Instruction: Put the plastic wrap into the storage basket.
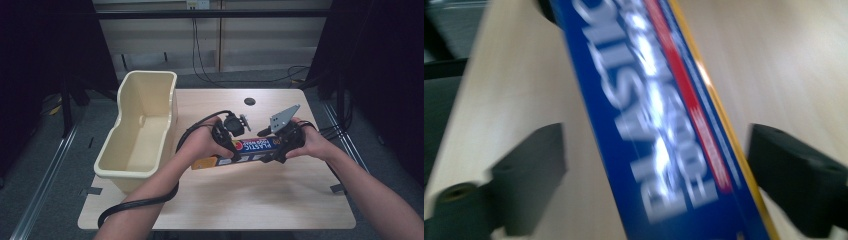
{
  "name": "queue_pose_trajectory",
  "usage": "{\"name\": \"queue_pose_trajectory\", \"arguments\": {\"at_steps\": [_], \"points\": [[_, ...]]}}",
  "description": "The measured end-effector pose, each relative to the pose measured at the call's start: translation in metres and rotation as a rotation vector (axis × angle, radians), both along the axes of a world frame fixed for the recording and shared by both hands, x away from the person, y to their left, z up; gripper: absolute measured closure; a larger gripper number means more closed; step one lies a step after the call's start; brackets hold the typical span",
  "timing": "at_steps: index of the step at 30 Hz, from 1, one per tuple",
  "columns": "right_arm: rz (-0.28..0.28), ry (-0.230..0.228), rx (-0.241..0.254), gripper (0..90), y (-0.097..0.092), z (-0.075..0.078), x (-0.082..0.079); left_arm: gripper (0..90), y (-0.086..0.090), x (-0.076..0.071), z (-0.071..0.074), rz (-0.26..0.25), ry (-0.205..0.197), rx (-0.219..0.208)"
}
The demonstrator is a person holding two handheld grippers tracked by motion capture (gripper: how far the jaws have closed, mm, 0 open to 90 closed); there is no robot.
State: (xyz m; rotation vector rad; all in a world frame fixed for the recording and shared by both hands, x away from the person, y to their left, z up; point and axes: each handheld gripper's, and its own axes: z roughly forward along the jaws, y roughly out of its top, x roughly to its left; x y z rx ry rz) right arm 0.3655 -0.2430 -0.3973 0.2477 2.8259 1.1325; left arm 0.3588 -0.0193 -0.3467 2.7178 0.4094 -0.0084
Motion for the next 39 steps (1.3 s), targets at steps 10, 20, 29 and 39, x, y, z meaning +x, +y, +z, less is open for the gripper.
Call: {"name": "queue_pose_trajectory", "arguments": {"at_steps": [10,20,29,39], "points": [[-0.208,-0.022,0.061,1.4,-0.029,0.000,0.010,40.2,0.035,0.005,0.024,0.095,0.017,0.067],[-0.275,-0.021,0.047,2.0,-0.039,-0.012,0.006,40.1,0.053,0.014,0.036,0.179,0.020,0.065],[-0.322,-0.029,0.025,2.3,-0.039,-0.023,-0.003,40.2,0.066,0.018,0.048,0.231,0.017,0.075],[-0.351,-0.013,0.030,2.4,-0.034,-0.033,-0.015,40.2,0.082,0.021,0.065,0.282,0.043,0.084]]}}
